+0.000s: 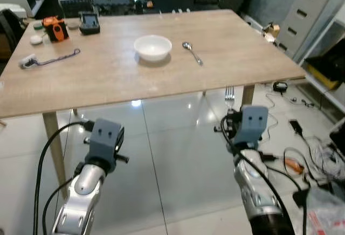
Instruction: Setting the table
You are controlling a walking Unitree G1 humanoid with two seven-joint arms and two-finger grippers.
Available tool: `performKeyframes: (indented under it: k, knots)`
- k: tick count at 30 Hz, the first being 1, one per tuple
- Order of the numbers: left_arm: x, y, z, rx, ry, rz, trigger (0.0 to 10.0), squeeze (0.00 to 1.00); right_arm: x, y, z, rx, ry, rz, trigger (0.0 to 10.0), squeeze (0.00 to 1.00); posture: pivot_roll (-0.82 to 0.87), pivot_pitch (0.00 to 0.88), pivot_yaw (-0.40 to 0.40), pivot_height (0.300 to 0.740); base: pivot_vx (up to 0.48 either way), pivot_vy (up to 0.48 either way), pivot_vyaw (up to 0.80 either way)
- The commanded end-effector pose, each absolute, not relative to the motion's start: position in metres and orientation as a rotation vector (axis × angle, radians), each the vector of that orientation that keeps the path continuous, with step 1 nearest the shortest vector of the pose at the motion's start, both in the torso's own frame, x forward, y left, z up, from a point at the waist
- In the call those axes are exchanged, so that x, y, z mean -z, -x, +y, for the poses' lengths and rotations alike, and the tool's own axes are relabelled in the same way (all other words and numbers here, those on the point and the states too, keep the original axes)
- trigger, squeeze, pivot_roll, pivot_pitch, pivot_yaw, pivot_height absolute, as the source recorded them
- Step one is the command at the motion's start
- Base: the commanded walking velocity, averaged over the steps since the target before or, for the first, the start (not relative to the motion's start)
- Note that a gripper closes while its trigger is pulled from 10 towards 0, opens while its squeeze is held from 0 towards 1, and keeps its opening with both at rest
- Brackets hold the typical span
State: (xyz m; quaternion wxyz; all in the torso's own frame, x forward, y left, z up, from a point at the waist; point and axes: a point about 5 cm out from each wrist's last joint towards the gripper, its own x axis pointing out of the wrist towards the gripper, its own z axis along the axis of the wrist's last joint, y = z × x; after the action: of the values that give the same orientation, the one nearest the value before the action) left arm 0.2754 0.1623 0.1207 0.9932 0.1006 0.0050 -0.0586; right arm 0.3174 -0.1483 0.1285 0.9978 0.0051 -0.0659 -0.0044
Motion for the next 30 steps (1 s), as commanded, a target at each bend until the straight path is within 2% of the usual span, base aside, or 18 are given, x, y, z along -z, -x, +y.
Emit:
performKeyframes:
  k: [1,6,14,24,30]
  knots:
    - [-0.12,-0.275,0.167,0.107,-0.211,0.026,10.0,0.0,-0.128,-0.317,-0.144,-0.008,-0.029,-0.128,10.0,0.0,0.04,0.013,0.041,0.74,0.48,0.0,0.0]
    - [-0.139,-0.28,0.166,0.116,-0.226,-0.039,10.0,0.0,-0.137,-0.318,-0.144,-0.007,-0.051,-0.152,10.0,0.0,0.04,0.013,0.041,0.74,0.48,0.0,0.0]
    - [-0.165,-0.286,0.163,0.129,-0.24,-0.123,10.0,0.0,-0.148,-0.321,-0.143,-0.012,-0.061,-0.181,10.0,0.0,0.05,0.02,0.043,0.74,0.48,0.0,-0.45]
    - [-0.174,-0.285,0.156,0.149,-0.242,-0.152,10.0,0.0,-0.167,-0.326,-0.127,-0.074,-0.048,-0.248,10.0,0.0,0.06,0.021,0.044,0.74,0.48,0.0,0.0]
    - [-0.179,-0.281,0.151,0.17,-0.267,-0.17,10.0,0.0,-0.188,-0.334,-0.101,-0.202,-0.038,-0.307,10.0,0.0,0.07,0.023,0.04,0.74,0.423,0.0,0.0]
